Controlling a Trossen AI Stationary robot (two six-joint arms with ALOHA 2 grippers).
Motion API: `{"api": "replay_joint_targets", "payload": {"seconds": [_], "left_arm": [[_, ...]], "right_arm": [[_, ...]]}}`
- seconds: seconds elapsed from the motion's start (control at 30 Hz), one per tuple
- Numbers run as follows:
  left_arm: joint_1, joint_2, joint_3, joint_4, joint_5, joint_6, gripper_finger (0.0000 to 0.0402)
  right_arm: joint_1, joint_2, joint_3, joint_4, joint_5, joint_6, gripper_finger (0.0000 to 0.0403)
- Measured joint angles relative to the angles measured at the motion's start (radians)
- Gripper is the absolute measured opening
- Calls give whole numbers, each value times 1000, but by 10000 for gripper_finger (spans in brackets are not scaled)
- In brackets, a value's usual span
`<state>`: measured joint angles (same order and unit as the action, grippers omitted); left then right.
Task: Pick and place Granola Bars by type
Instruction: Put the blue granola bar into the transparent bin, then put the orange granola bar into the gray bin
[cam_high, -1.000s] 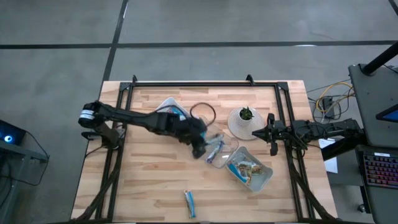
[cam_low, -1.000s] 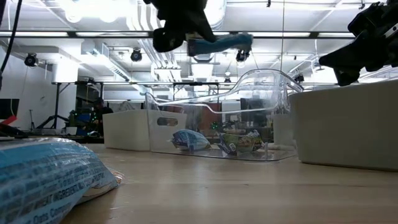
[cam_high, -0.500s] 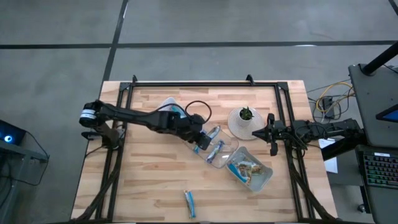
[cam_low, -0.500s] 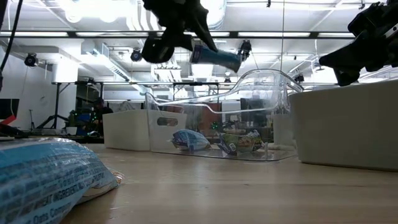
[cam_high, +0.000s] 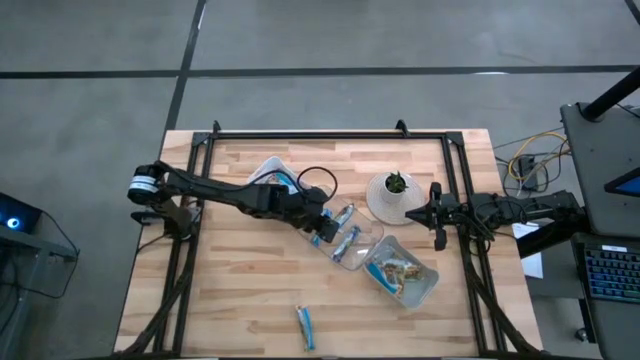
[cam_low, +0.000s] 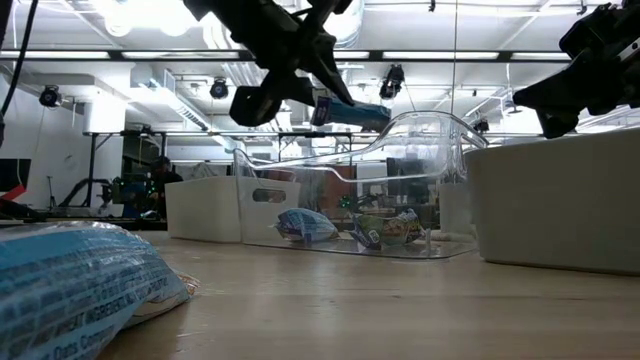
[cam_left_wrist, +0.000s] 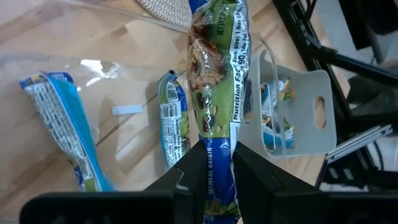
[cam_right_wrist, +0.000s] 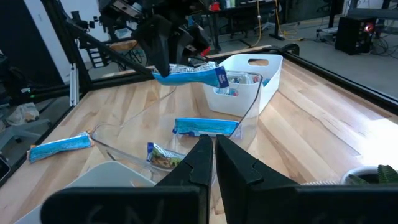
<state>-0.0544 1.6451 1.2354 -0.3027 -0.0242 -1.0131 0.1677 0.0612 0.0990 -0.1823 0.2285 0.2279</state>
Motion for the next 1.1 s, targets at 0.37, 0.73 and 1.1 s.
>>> {"api": "replay_joint_targets", "payload": {"seconds": [0.37, 0.73, 1.1], "left_arm": [[0, 0, 0, -3, 7, 39, 106], [-7, 0, 0, -2, 14, 84, 114], [-105, -10, 69, -3, 120, 326, 3]], "right_arm": [[0, 0, 0, 0, 0, 0, 13], [0, 0, 0, 0, 0, 0, 13], [0, 0, 0, 0, 0, 0, 13]]}}
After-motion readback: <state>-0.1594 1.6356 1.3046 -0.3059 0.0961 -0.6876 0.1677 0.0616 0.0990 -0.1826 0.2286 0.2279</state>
